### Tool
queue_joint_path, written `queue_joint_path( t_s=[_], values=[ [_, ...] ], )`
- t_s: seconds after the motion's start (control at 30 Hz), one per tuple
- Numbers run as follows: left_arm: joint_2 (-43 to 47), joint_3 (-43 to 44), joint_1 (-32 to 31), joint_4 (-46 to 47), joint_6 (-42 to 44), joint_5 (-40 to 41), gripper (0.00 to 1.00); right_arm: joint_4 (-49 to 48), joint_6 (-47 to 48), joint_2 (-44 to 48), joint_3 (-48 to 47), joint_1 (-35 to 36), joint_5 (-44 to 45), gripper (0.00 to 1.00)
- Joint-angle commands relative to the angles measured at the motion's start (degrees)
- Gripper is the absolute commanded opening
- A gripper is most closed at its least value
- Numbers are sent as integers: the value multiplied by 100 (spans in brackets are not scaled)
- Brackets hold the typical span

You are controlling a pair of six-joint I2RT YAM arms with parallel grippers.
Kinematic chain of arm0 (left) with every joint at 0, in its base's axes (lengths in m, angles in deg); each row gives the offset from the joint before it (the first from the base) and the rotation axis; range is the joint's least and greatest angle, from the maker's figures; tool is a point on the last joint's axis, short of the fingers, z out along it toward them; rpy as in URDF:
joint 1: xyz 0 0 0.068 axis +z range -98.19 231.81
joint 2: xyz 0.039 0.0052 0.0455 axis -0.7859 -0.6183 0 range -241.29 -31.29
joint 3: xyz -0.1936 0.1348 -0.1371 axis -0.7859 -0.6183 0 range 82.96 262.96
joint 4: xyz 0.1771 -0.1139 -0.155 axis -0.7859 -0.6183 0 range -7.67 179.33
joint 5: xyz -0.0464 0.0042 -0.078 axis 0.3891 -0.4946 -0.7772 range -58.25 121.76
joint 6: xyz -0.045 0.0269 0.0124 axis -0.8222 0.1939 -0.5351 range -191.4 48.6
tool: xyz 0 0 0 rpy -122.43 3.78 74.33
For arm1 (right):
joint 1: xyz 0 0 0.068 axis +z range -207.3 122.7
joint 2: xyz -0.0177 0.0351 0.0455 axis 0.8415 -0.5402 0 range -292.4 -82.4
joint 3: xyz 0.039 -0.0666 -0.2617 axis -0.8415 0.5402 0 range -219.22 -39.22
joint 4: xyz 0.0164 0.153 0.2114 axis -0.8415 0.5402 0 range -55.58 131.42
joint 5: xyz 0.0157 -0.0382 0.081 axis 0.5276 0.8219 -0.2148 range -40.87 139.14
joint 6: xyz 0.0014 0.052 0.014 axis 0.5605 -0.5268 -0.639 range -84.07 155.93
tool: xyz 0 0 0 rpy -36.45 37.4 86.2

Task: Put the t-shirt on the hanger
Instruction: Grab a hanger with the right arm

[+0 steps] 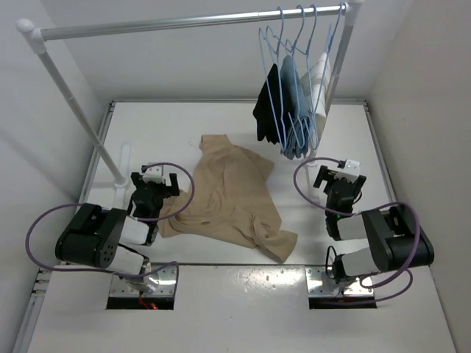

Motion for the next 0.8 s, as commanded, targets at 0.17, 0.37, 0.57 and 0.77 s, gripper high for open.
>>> queue_joint_path(
  t_s=[0.17, 0.37, 0.57, 0.77],
  values=[
    [136, 182, -37, 115, 15, 4, 100, 2979, -1289, 1807, -1286, -26, 1854, 100],
    [970, 1383, -37, -3097, 1047, -1648, 100, 4792, -1191, 2114, -2315, -79, 1840, 100],
    [1567, 2670, -195, -5403, 2746, -2001, 100, 6637, -1130, 2537, -3229, -132, 1338, 100],
    [2455, 2572, -590, -5395, 4510, -1182, 100, 8423, -1236, 2650, -4310, -132, 1470, 97]
  ],
)
